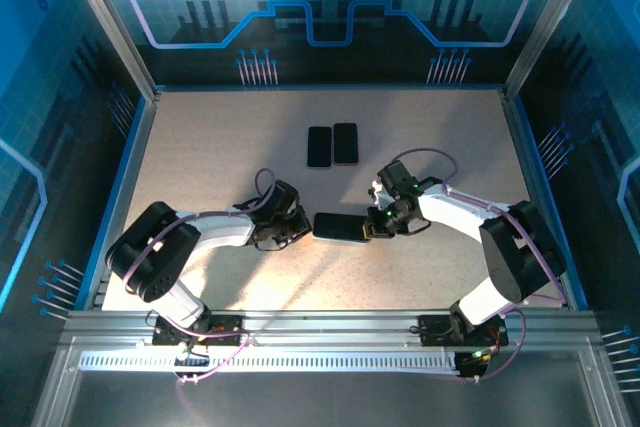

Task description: Put the phone into the phone case

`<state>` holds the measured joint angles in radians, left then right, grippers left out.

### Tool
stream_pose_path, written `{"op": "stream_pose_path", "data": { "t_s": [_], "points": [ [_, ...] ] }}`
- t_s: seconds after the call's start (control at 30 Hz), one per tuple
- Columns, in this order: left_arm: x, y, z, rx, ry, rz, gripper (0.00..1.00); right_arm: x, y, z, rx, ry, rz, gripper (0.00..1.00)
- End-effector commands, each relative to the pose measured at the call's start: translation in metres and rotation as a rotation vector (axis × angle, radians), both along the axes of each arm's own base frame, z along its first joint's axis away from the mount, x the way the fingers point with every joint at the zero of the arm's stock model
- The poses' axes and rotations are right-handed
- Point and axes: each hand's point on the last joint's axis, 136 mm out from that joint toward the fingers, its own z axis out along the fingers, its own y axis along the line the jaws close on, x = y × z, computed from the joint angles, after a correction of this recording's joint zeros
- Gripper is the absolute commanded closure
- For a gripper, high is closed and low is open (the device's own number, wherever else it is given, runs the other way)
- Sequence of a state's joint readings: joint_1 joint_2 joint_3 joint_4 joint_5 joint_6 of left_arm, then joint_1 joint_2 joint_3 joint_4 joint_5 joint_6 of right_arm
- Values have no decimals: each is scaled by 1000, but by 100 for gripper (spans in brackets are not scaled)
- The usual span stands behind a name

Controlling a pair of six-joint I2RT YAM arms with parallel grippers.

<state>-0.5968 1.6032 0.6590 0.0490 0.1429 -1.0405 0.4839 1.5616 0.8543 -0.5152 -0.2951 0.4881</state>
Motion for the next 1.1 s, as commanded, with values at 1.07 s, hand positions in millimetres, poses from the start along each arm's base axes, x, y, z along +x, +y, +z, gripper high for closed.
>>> {"op": "stream_pose_path", "data": {
  "t_s": [1.07],
  "points": [
    [-15, 9, -15, 86, 70, -28, 95, -53, -11, -84, -264, 169, 159, 100]
  ]
}}
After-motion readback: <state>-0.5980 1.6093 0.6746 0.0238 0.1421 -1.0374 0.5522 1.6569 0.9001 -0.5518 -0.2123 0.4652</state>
